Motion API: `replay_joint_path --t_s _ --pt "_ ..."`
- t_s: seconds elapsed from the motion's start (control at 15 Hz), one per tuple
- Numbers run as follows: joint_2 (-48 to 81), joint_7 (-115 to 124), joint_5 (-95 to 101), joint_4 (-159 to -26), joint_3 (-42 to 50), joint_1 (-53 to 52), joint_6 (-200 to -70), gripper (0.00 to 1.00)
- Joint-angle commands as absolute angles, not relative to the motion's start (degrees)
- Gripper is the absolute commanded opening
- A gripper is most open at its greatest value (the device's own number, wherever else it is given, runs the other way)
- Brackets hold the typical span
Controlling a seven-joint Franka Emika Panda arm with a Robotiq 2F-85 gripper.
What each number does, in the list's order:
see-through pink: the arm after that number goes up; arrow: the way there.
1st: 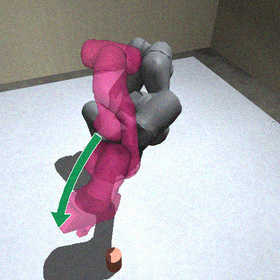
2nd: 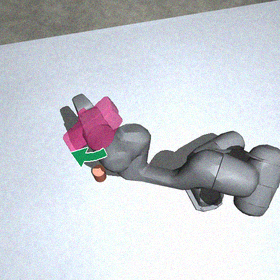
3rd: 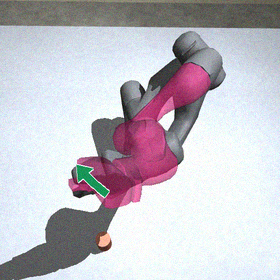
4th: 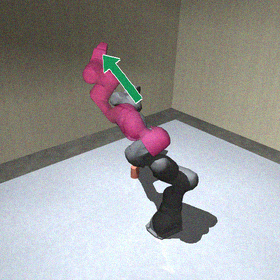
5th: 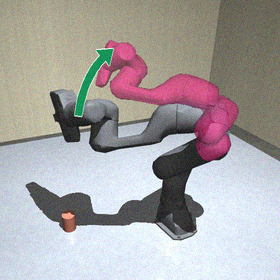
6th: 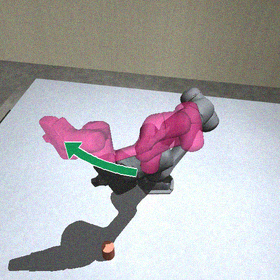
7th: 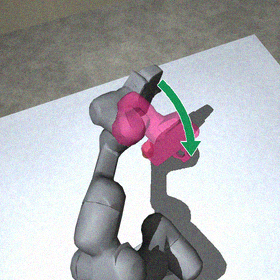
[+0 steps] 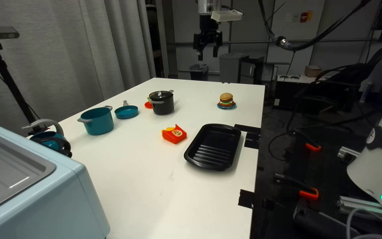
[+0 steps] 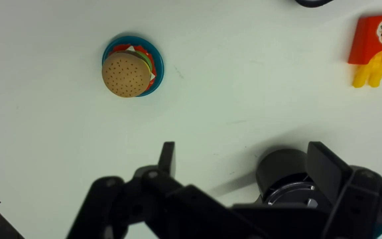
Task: Remove the lid from the pot and put it on the table
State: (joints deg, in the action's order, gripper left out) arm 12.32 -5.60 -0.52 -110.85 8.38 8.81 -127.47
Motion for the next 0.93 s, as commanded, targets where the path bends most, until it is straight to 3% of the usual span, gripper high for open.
replay_joint_path --t_s 0.0,0.87 --pt "19.37 -3.45 -4.07 -102.66 7.61 9.57 -127.98 1.0" --pt "26.3 2.03 -6.87 -95.85 4.52 8.6 -132.11 1.0"
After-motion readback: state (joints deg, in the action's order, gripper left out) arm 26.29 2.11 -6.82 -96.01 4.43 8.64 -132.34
